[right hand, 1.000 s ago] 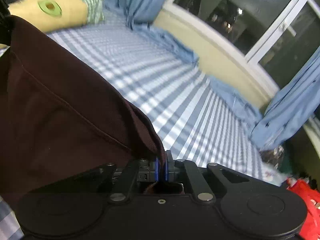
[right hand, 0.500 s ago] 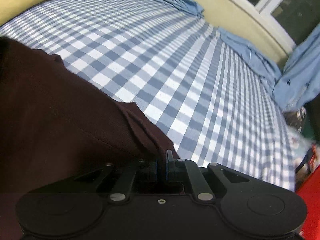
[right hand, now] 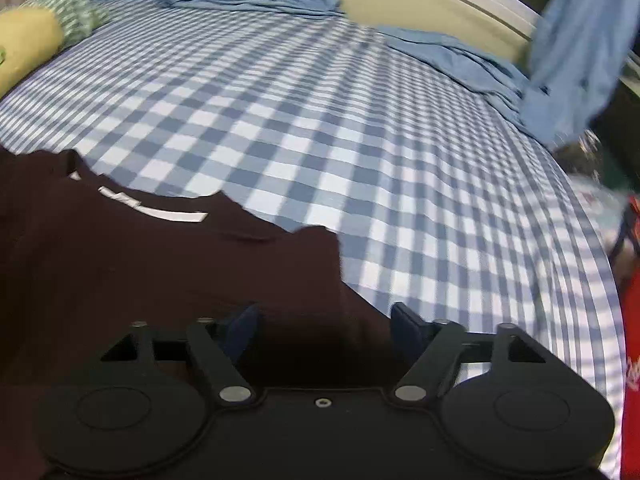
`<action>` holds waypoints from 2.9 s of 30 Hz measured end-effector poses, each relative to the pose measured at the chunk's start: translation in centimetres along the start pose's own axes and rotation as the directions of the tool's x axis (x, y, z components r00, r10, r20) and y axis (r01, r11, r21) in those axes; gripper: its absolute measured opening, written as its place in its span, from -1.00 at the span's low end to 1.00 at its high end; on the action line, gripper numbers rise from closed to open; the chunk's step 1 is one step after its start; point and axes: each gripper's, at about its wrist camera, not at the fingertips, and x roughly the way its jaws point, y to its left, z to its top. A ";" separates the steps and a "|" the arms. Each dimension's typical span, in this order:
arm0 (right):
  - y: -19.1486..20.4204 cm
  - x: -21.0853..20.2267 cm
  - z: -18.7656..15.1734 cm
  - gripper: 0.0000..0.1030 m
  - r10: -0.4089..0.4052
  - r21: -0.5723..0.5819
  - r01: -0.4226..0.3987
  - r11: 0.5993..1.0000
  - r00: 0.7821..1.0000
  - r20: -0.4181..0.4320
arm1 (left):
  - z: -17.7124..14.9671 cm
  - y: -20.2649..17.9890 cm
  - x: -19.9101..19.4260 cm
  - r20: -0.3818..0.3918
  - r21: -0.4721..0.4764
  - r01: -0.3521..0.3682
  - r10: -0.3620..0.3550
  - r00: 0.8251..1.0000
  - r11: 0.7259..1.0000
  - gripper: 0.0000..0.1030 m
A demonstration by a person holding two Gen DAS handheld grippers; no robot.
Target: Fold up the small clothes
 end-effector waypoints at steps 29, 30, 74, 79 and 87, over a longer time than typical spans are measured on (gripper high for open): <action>5.6 -8.2 -9.6 0.99 -0.196 0.253 0.168 0.953 0.976 0.091 | -10.6 4.5 -3.7 -0.105 -0.351 -0.236 0.212 0.972 0.906 0.99; 6.4 -8.4 -9.4 0.99 -0.183 0.243 0.156 0.958 0.979 0.092 | -11.2 4.8 -4.1 -0.117 -0.360 -0.246 0.218 0.969 0.900 0.99; 19.0 -8.3 -13.3 0.99 0.087 0.131 -0.079 0.988 0.994 -0.060 | -24.2 5.7 -8.5 -0.042 -0.587 -0.029 0.005 0.999 0.809 0.99; 18.9 -8.6 -13.9 0.99 0.090 0.148 -0.084 0.985 0.995 -0.034 | -23.6 5.6 -6.0 -0.056 -0.648 -0.002 -0.046 0.997 0.762 0.99; 18.9 -8.6 -13.8 0.99 0.088 0.184 -0.079 0.980 0.995 -0.041 | -23.2 5.7 -2.3 -0.085 -0.720 0.015 -0.110 0.990 0.694 0.99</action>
